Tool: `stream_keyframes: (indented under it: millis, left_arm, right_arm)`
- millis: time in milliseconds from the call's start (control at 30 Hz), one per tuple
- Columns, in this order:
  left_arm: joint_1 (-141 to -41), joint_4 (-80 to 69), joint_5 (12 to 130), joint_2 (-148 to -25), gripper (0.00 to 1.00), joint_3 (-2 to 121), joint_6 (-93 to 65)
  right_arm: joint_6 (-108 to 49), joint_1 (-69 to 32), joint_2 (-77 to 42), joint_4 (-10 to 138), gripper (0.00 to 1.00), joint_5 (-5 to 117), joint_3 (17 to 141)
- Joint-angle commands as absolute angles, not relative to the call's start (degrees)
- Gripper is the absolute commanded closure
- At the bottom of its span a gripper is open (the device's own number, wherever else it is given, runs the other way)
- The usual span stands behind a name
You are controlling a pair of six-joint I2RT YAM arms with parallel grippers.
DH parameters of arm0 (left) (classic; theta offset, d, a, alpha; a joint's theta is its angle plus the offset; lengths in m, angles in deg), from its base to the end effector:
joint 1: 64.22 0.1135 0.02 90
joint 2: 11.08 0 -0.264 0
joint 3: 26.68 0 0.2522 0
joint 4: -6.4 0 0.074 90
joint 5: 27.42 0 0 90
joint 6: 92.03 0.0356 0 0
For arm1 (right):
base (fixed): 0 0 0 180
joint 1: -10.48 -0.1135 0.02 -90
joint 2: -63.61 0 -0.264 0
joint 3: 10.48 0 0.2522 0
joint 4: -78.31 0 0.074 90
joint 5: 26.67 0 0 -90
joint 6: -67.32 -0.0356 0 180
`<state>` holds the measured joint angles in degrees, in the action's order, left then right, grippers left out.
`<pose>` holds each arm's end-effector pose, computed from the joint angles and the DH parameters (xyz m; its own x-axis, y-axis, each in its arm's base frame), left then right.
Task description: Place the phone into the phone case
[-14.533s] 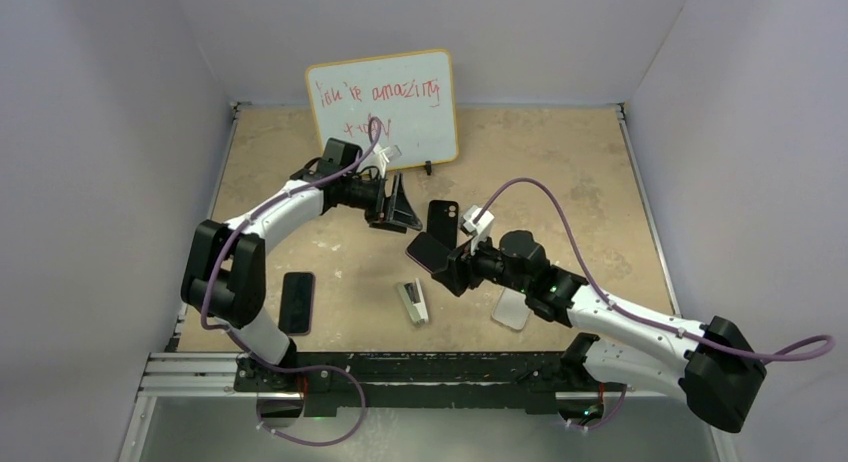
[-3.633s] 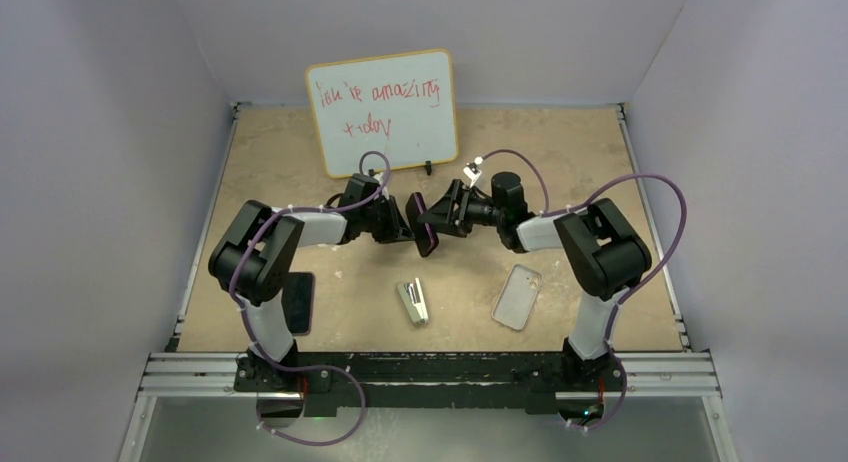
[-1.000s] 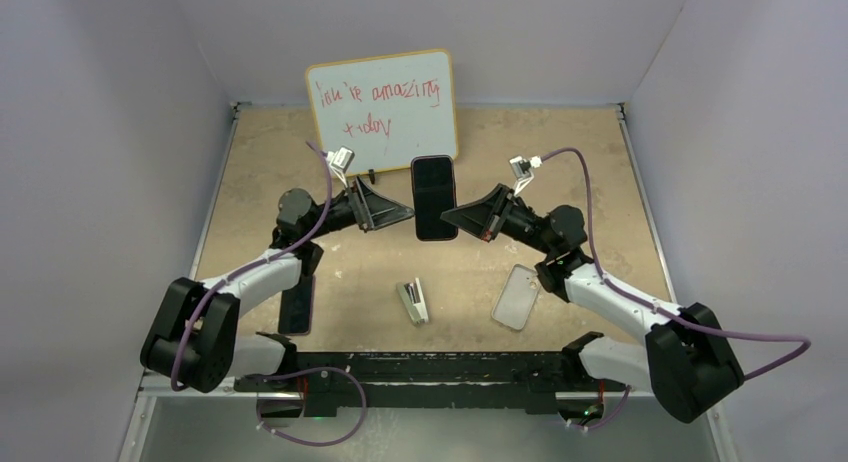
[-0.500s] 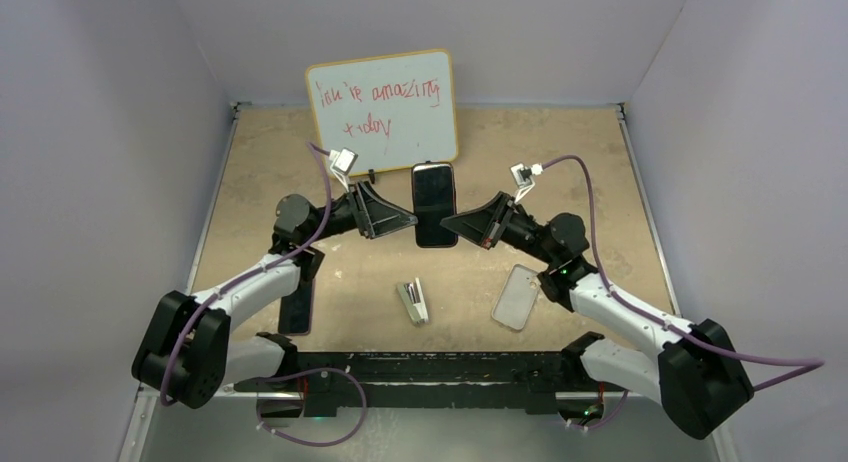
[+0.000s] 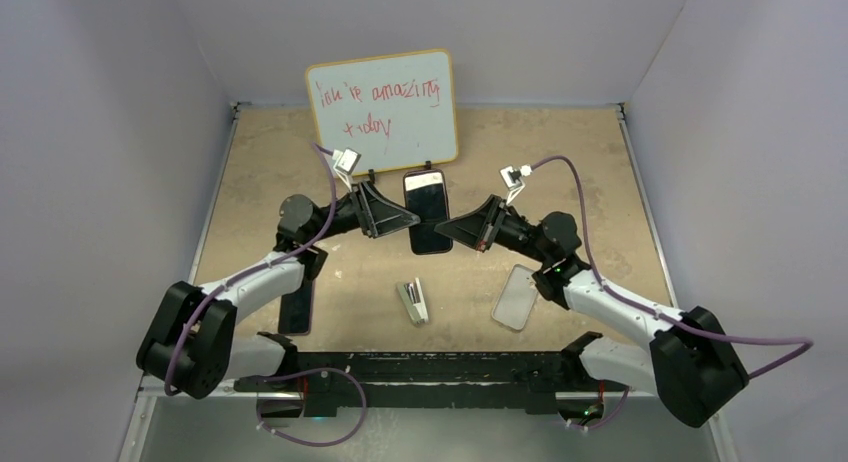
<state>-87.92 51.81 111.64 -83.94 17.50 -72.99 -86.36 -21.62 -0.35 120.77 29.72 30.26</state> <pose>0.2242 -0.1278 0.2728 -0.7892 -0.3301 -0.5180 0.5512 -0.0085 -0.8343 0.1875 0.1409 0.2854 -0.6697 0.4611 -0.5821 -0.6427 0.0327 0.7654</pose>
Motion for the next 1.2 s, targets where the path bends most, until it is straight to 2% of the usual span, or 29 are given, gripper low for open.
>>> stream_keyframes:
  millis: [0,100,167,300,333,433,533,633,733,900,967,1167]
  left_arm:
    - [-88.36,56.38,111.13,-85.14,0.37,19.68,-73.77]
    - [-88.39,60.78,112.41,-85.62,0.64,19.70,-75.69]
    - [-88.39,61.42,113.73,-85.49,0.79,19.90,-75.75]
    - [-88.39,61.53,117.20,-85.44,1.00,20.10,-74.80]
    - [-88.39,61.61,118.00,-85.44,1.00,20.25,-74.77]
    - [-88.39,61.37,120.94,-84.78,1.00,21.02,-74.26]
    - [-88.39,56.92,124.21,-83.19,1.00,22.12,-70.70]
    - [-88.48,48.00,126.51,-80.92,1.00,22.79,-64.44]
    - [-88.48,40.92,127.34,-79.35,1.00,23.24,-58.92]
    - [-88.48,33.01,127.22,-78.85,1.00,23.76,-53.90]
    - [-88.46,24.06,125.86,-78.78,1.00,25.25,-48.60]
    - [-87.94,-8.24,111.38,-79.48,1.00,32.65,-28.68]
  right_arm:
    - [-87.60,-22.45,-1.02,129.13,1.00,27.35,32.39]
    - [-86.84,-22.62,-1.06,128.89,1.00,26.59,32.00]
    - [-85.02,-22.60,-0.35,126.55,0.89,26.49,31.89]
    - [-82.16,-22.57,2.04,118.39,0.60,25.01,33.48]
    - [-82.56,-22.58,2.46,118.26,0.49,24.21,33.73]
    - [-81.33,-22.32,3.89,113.48,0.29,24.09,36.08]
    - [-77.57,-22.31,5.44,105.33,0.21,26.17,39.18]
    - [-74.72,-22.15,5.68,100.18,0.19,27.30,42.61]
    - [-73.18,-22.13,4.52,98.33,0.22,25.23,45.55]
    - [-72.69,-22.13,3.45,98.12,0.35,22.57,46.58]
    - [-72.61,-22.13,3.67,98.37,0.46,23.19,46.31]
    - [-70.98,-21.96,5.20,97.11,1.00,27.13,47.22]
